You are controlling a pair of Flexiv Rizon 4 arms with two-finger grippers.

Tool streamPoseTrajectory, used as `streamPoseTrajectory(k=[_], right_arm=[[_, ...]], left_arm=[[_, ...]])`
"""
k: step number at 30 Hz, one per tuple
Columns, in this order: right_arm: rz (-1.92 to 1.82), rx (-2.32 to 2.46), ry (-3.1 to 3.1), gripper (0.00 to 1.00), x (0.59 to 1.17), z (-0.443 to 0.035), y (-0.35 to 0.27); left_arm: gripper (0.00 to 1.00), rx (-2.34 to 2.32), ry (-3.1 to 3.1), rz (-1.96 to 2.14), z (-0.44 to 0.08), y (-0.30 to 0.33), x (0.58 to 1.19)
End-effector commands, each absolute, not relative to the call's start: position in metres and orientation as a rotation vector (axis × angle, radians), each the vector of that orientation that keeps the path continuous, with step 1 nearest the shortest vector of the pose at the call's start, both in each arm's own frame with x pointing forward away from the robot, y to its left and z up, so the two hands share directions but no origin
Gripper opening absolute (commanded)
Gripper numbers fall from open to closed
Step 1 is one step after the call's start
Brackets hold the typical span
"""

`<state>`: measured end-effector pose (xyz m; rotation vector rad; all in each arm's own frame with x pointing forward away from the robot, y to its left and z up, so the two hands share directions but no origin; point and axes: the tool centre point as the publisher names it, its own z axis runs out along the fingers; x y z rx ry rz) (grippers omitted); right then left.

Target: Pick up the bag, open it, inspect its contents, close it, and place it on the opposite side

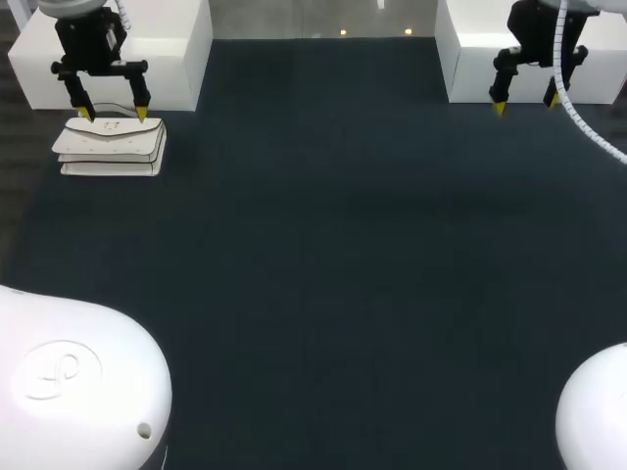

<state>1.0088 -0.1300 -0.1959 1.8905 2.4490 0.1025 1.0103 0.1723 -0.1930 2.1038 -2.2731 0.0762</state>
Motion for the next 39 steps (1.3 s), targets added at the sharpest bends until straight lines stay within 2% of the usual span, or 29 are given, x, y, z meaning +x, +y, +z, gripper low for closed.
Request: streamPoseTrajectory(k=[1,19,29,39], right_arm=[[0.333,1.471,2.569,1.00,0.995,-0.203,-0.129],[0.797,0.449,2.724,1.00,0.991,-0.222,-0.097],[0.975,0.164,2.727,1.00,1.006,-0.241,-0.076],[0.932,0.014,2.834,1.00,1.017,-0.255,-0.063]], left_arm=[[1.00,2.009,-2.223,0.208,-0.199,0.200,1.019],[1.00,1.877,-2.174,0.419,-0.211,0.271,1.064],[1.00,1.895,-2.132,0.441,-0.222,0.299,1.085],[1.00,1.957,-2.133,0.351,-0.236,0.308,1.104]])
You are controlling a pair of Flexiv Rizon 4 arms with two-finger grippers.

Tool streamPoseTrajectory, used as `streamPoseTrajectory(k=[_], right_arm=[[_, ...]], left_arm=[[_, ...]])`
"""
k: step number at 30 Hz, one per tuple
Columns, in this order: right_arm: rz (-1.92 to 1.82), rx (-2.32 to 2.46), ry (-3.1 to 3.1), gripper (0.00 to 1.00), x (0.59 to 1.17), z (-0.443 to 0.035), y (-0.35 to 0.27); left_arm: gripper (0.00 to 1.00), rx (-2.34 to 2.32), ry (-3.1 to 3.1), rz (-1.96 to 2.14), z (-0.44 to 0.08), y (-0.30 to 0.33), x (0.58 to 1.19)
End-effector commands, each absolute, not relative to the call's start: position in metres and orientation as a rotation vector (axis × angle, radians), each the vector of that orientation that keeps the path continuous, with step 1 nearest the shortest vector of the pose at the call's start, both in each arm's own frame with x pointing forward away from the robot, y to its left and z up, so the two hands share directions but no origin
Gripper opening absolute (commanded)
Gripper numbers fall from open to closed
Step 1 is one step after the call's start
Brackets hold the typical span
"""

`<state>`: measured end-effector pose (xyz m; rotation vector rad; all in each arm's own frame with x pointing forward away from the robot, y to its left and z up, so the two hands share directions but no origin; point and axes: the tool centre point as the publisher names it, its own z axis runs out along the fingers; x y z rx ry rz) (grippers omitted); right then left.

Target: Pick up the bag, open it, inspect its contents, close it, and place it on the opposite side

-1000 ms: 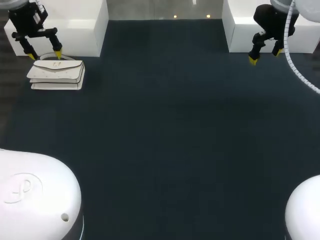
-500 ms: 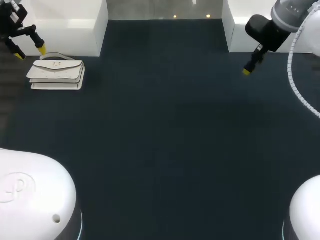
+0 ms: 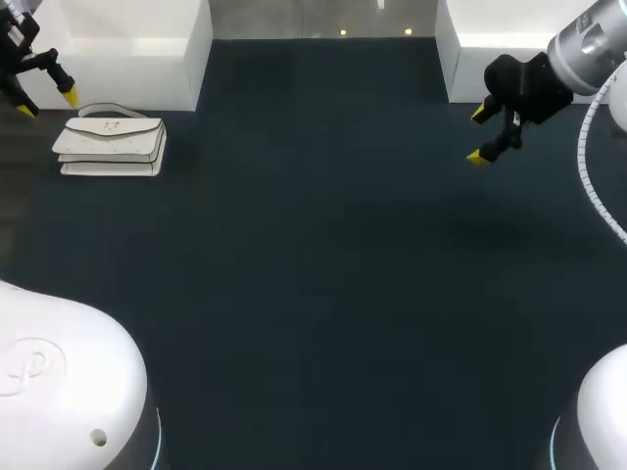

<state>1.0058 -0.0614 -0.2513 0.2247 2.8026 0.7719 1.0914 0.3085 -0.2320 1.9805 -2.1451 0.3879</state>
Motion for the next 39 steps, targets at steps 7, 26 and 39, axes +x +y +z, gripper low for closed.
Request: streamPoseTrajectory(k=[7,26,39], right_arm=[[0.912,-0.016,2.866,1.00,1.025,-0.268,-0.056],[0.931,-0.074,2.916,1.00,1.055,-0.301,-0.028],[0.949,-0.078,2.907,1.00,1.068,-0.311,-0.018]], left_arm=[[1.00,1.949,-2.091,0.391,-0.247,0.314,1.117],[1.00,1.911,-2.001,0.540,-0.264,0.335,1.139],[1.00,1.909,-1.944,0.607,-0.271,0.343,1.153]])
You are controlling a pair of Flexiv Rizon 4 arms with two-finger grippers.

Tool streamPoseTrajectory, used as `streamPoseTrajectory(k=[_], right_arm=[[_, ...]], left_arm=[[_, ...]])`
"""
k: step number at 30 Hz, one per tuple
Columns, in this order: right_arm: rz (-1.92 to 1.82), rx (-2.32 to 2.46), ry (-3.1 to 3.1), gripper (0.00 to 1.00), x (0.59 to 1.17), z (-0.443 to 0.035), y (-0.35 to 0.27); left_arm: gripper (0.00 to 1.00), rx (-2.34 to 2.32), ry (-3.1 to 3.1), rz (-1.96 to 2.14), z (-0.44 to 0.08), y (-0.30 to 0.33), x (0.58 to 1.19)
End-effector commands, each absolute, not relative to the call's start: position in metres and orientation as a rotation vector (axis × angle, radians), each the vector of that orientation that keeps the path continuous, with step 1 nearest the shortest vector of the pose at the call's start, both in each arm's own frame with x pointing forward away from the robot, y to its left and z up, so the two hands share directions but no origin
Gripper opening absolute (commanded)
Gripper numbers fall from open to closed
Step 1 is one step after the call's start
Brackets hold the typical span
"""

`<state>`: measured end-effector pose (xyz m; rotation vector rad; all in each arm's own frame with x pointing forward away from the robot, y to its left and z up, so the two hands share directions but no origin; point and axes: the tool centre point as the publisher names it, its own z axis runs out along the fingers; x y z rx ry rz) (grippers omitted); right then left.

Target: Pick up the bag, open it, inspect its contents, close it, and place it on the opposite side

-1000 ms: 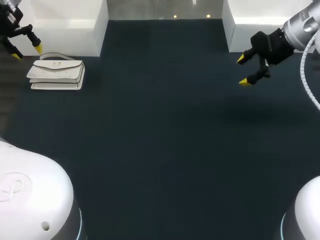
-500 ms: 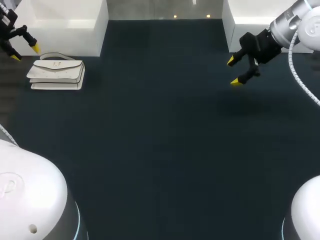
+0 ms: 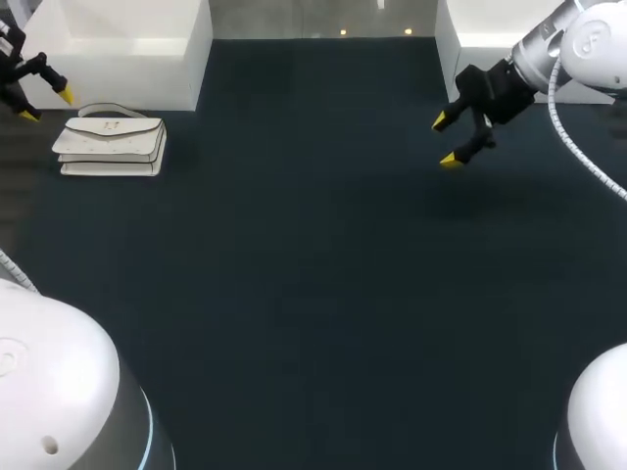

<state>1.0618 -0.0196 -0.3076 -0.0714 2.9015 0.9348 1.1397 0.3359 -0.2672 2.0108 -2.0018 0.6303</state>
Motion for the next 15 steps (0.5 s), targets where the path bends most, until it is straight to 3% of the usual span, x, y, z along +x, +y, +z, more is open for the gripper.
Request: streamPoseTrajectory(k=[1,15], right_arm=[[0.955,-0.077,2.906,1.00,1.070,-0.311,-0.017],[0.962,-0.073,2.908,1.00,1.071,-0.313,-0.015]], left_arm=[[1.00,1.909,-1.939,0.613,-0.271,0.343,1.154],[1.00,1.904,-1.835,0.709,-0.295,0.354,1.169]])
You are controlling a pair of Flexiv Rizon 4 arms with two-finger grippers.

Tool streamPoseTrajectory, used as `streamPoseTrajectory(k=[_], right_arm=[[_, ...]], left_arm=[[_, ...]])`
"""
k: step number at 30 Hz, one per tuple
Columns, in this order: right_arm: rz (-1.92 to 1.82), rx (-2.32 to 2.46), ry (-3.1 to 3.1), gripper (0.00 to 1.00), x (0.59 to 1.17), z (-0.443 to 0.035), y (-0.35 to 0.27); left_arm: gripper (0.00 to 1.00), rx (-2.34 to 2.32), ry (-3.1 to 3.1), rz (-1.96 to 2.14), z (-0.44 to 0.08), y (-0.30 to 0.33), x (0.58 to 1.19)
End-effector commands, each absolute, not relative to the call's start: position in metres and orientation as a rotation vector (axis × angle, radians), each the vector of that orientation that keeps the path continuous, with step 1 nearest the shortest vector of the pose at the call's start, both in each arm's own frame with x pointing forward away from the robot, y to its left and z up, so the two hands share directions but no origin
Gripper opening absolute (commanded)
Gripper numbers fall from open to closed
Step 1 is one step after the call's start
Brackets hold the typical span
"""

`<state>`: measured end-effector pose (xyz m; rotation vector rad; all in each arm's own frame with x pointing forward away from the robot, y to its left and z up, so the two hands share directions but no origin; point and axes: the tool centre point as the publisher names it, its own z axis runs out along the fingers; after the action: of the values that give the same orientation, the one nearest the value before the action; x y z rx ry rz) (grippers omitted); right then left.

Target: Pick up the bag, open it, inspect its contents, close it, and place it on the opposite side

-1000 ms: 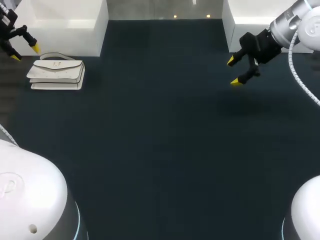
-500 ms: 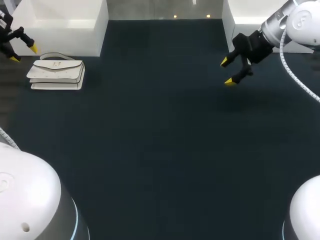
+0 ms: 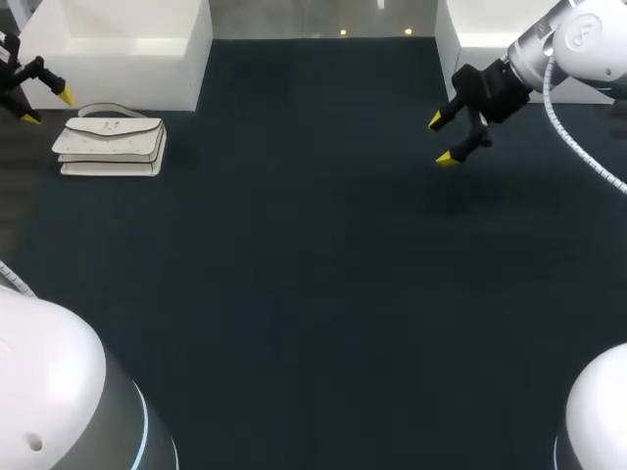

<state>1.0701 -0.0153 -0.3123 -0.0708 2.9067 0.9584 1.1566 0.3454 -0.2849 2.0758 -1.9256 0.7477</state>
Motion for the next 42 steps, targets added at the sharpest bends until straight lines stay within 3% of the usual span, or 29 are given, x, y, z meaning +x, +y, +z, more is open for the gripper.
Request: streamPoseTrajectory(k=[1,12,16,27,32,39,42], right_arm=[[0.962,-0.073,2.908,1.00,1.071,-0.313,-0.015],[0.962,-0.073,2.908,1.00,1.071,-0.313,-0.015],[0.962,-0.073,2.908,1.00,1.071,-0.313,-0.015],[0.962,-0.073,2.908,1.00,1.071,-0.313,-0.015],[0.962,-0.073,2.908,1.00,1.071,-0.313,-0.015],[0.962,-0.073,2.908,1.00,1.071,-0.313,-0.015],[0.962,-0.073,2.908,1.00,1.071,-0.313,-0.015]], left_arm=[[1.00,1.908,-1.821,0.712,-0.297,0.355,1.169],[1.00,1.888,-1.672,0.789,-0.326,0.359,1.164],[0.88,1.871,-1.622,0.823,-0.332,0.357,1.164],[0.67,1.850,-1.568,0.849,-0.341,0.347,1.169],[0.49,1.848,-1.552,0.843,-0.344,0.344,1.170],[0.42,1.850,-1.527,0.840,-0.349,0.343,1.169],[0.26,1.851,-1.519,0.832,-0.351,0.341,1.169]])
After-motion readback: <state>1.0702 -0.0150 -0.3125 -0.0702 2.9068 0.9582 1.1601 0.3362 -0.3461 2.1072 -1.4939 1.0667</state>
